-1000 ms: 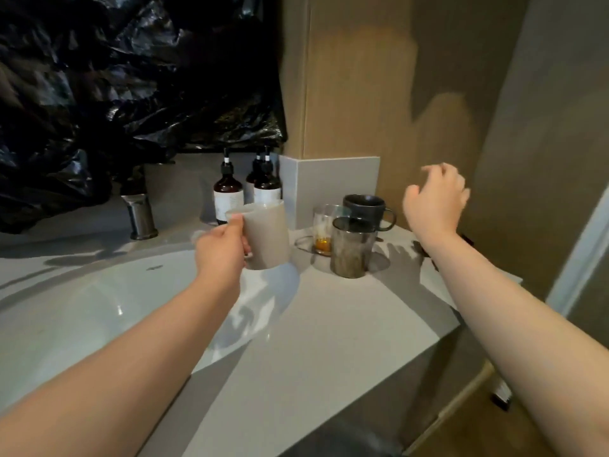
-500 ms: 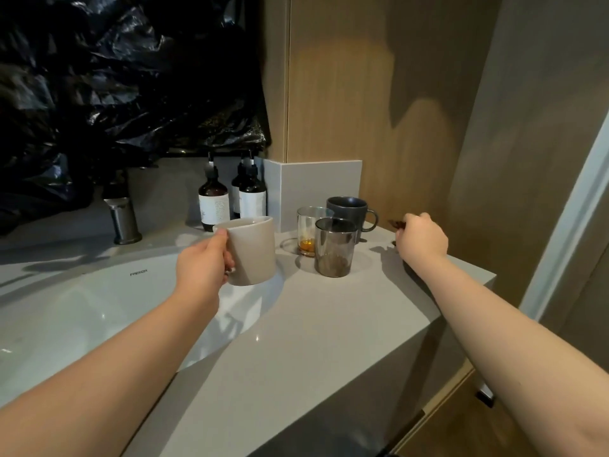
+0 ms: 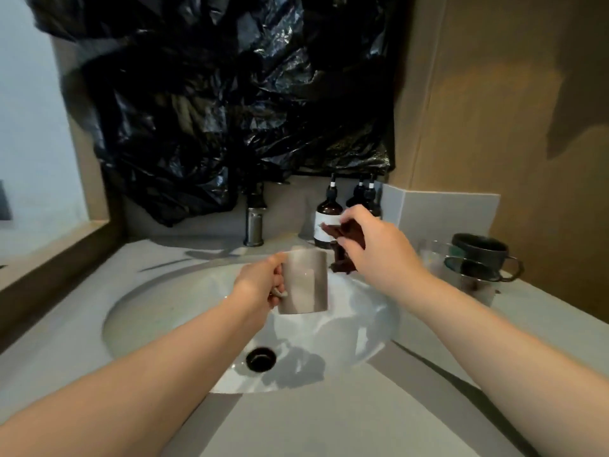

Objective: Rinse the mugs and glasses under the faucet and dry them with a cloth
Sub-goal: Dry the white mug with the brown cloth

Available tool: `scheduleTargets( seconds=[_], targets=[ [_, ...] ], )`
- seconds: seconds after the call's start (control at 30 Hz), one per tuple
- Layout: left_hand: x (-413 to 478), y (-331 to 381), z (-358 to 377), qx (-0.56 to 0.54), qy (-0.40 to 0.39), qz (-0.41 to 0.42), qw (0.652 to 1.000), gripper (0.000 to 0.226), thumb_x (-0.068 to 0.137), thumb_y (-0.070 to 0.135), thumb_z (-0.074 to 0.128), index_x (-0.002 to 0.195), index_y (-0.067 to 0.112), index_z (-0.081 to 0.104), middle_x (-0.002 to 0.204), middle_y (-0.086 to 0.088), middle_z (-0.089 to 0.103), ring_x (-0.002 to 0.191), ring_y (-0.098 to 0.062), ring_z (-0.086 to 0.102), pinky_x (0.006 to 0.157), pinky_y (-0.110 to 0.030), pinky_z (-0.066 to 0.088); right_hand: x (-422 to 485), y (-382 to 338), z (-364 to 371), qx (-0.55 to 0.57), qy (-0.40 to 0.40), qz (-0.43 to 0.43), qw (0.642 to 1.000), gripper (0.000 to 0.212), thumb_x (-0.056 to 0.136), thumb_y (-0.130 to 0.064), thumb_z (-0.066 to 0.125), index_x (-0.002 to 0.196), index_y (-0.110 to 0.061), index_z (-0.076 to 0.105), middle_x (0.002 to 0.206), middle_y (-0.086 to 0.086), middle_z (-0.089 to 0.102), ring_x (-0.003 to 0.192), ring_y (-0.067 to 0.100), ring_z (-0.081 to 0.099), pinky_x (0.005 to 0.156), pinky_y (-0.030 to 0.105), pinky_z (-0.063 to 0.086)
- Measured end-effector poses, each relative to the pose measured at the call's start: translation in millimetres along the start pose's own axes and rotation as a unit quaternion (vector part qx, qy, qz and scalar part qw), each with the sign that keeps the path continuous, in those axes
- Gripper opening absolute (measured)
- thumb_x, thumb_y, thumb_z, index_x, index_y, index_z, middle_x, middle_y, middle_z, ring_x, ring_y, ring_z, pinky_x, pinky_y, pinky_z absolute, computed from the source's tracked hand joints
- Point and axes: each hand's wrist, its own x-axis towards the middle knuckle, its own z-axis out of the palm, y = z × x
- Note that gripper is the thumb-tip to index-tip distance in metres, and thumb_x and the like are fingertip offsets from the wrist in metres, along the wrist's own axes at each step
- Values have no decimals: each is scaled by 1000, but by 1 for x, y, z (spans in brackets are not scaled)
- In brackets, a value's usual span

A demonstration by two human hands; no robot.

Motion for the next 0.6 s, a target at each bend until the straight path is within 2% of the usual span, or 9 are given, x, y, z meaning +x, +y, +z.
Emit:
scheduleTargets(
  seconds=[0.07, 0.13, 0.27, 0.37, 0.43, 0.5, 0.6],
  targets=[
    [0, 3, -17, -14, -15, -17, 1000, 38, 95, 21, 49, 58, 16, 45, 35, 6, 36, 38, -11, 33, 47, -25, 23, 7, -8, 21, 10, -17, -10, 1000, 23, 95, -28, 53, 116, -29, 45, 107, -3, 59, 85, 24, 58, 72, 36, 48],
    [0, 3, -31, 1, -11, -16, 1000, 38, 97, 19, 47, 59, 15, 47, 38, 5, 39, 44, -14, 35, 49, -26, 23, 11, -15, 39, -13, -33, -16, 999, 27, 96, -36, 49, 120, -29, 40, 114, -4, 56, 85, 24, 56, 71, 36, 47],
    [3, 7, -47, 24, 37, -19, 999, 39, 97, 20, 51, 59, 14, 53, 42, 2, 45, 47, -15, 40, 56, -27, 35, 10, -32, 68, -22, -7, -35, 999, 29, 95, -48, 36, 115, -28, 38, 107, -8, 51, 79, 19, 52, 65, 34, 41],
    [9, 8, -49, 33, 76, -5, 997, 28, 94, 24, 58, 68, 16, 59, 58, -1, 57, 61, -16, 52, 70, -31, 43, 1, -37, 86, -25, -7, -63, 998, 26, 93, -39, 47, 115, -28, 39, 105, -13, 44, 77, 13, 46, 64, 30, 34],
    [12, 7, -49, 19, 55, -6, 998, 21, 93, 22, 59, 73, 17, 61, 65, -1, 61, 65, -16, 55, 69, -30, 46, -4, -32, 95, -7, 9, -97, 995, 30, 87, -31, 61, 113, -26, 47, 105, -11, 51, 80, 15, 55, 63, 28, 39],
    [13, 6, -52, 8, 19, -24, 1000, 28, 94, 20, 58, 67, 16, 59, 52, 3, 57, 52, -11, 51, 63, -28, 44, -4, -22, 101, 26, 40, -142, 989, 32, 80, -28, 69, 107, -22, 54, 102, -7, 58, 81, 18, 60, 63, 29, 48],
    [15, 6, -58, -2, -32, -46, 998, 36, 97, 19, 53, 60, 16, 53, 43, 7, 48, 40, -6, 42, 55, -24, 38, -3, -12, 102, 49, 52, -238, 969, 27, 80, -36, 63, 100, -18, 60, 100, -3, 61, 82, 17, 61, 65, 30, 50]
  ],
)
